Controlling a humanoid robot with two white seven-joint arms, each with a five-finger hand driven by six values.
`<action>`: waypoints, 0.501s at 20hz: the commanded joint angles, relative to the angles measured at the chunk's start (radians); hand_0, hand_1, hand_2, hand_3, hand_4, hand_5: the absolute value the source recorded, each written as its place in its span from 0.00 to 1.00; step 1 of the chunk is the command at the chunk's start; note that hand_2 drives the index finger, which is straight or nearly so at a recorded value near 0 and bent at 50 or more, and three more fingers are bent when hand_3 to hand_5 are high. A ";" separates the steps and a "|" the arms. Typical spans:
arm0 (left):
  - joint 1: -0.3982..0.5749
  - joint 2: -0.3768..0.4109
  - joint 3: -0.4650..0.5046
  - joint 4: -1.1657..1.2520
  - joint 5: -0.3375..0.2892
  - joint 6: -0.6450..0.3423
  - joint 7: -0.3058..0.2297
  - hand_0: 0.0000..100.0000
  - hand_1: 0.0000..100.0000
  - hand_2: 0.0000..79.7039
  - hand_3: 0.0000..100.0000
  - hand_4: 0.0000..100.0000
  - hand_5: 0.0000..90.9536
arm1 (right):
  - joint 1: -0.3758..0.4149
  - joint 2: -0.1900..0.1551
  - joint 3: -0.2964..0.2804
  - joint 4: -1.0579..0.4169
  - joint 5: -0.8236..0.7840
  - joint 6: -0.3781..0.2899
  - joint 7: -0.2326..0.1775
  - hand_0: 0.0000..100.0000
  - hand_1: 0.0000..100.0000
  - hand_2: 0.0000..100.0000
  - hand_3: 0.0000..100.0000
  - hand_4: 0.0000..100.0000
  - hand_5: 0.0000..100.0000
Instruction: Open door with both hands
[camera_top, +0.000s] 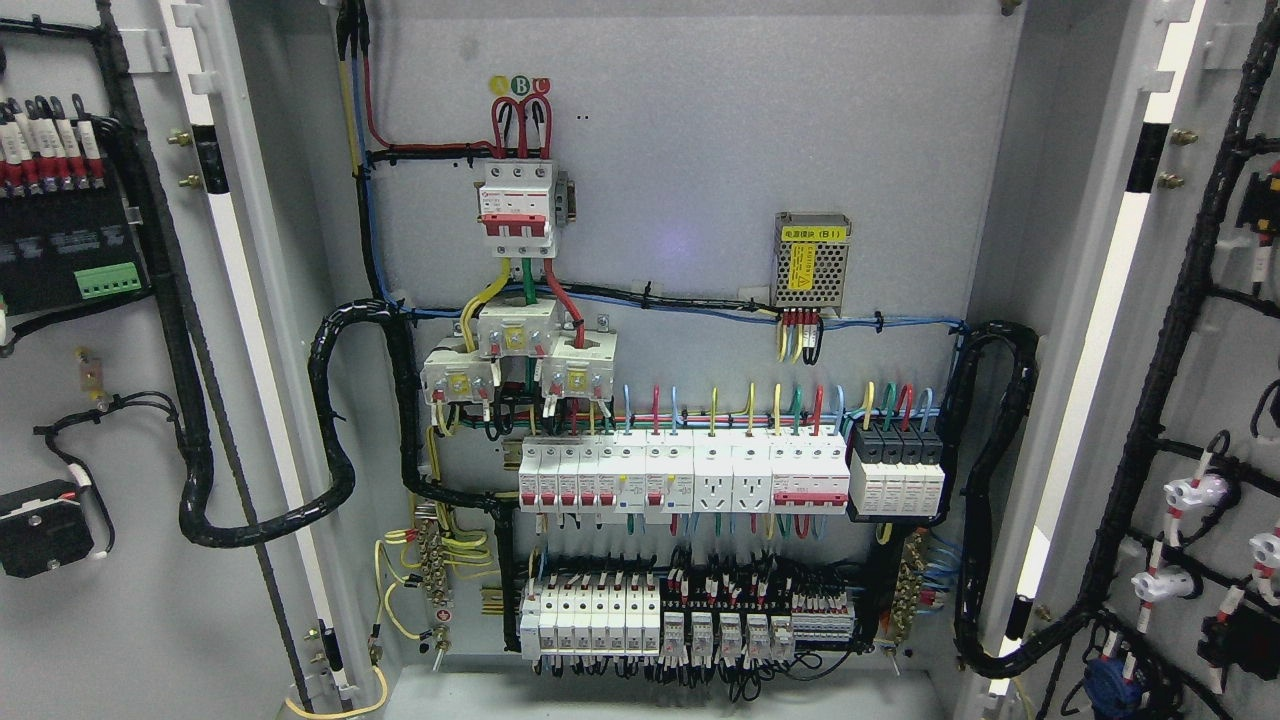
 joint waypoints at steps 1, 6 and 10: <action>-0.010 0.001 0.030 0.198 0.006 0.031 0.000 0.00 0.00 0.00 0.00 0.00 0.00 | -0.002 -0.004 0.029 0.246 0.154 0.114 -0.073 0.00 0.00 0.00 0.00 0.00 0.00; -0.010 0.001 0.031 0.198 0.009 0.032 0.003 0.00 0.00 0.00 0.00 0.00 0.00 | 0.004 -0.018 0.029 0.270 0.225 0.208 -0.168 0.00 0.00 0.00 0.00 0.00 0.00; -0.010 0.002 0.038 0.198 0.017 0.032 0.004 0.00 0.00 0.00 0.00 0.00 0.00 | 0.004 -0.014 0.029 0.270 0.234 0.209 -0.229 0.00 0.00 0.00 0.00 0.00 0.00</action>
